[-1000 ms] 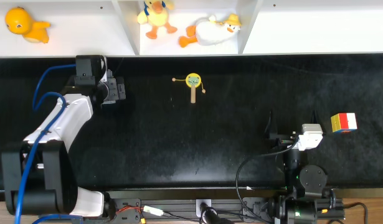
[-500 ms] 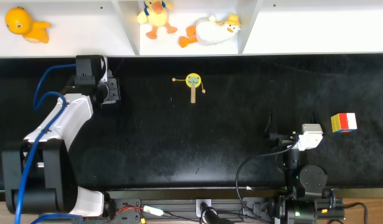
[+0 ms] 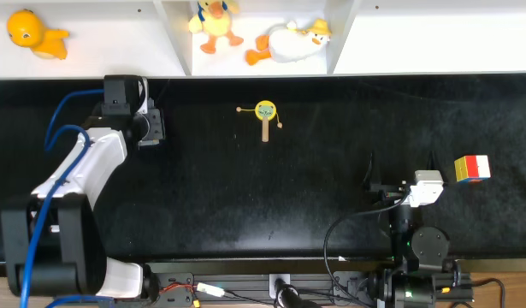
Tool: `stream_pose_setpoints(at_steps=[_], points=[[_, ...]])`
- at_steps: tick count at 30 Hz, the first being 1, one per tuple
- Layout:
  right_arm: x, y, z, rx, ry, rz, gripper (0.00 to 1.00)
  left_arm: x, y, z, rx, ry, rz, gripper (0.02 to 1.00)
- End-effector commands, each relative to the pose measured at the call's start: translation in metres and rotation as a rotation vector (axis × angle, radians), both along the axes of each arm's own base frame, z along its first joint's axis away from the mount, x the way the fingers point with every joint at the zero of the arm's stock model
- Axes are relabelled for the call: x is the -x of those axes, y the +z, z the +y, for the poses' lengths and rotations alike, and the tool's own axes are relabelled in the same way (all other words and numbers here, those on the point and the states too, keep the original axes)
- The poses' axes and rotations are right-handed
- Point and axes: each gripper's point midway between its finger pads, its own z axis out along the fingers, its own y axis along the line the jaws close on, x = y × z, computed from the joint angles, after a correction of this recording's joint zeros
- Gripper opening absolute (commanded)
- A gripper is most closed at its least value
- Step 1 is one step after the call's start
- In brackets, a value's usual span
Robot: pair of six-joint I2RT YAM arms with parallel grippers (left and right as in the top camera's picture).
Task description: Store Toys
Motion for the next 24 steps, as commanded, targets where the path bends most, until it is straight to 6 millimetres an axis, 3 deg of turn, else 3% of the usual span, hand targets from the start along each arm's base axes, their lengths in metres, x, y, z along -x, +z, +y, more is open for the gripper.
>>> stream_pose_setpoints(at_steps=[1, 8, 17, 20, 24], points=[[0.000, -0.004, -0.001, -0.007, -0.005, 0.001, 0.996, -0.005, 0.045, 0.000, 0.007, 0.000, -0.102, 0.244], [0.000, -0.004, -0.001, -0.007, -0.005, 0.001, 0.996, 0.002, 0.092, -0.001, 0.004, -0.004, -0.213, 0.123], [0.000, -0.004, -0.001, -0.008, -0.005, 0.001, 0.996, -0.032, 0.133, -0.001, -0.064, -0.088, -0.418, 0.139], [0.000, -0.004, -0.001, -0.007, -0.005, 0.001, 0.996, -0.043, 0.142, 0.000, -0.074, -0.095, -0.475, 0.123], [0.000, -0.004, -0.001, -0.007, -0.005, 0.001, 0.993, -0.056, 0.138, 0.000, -0.093, -0.115, -0.498, 0.106]])
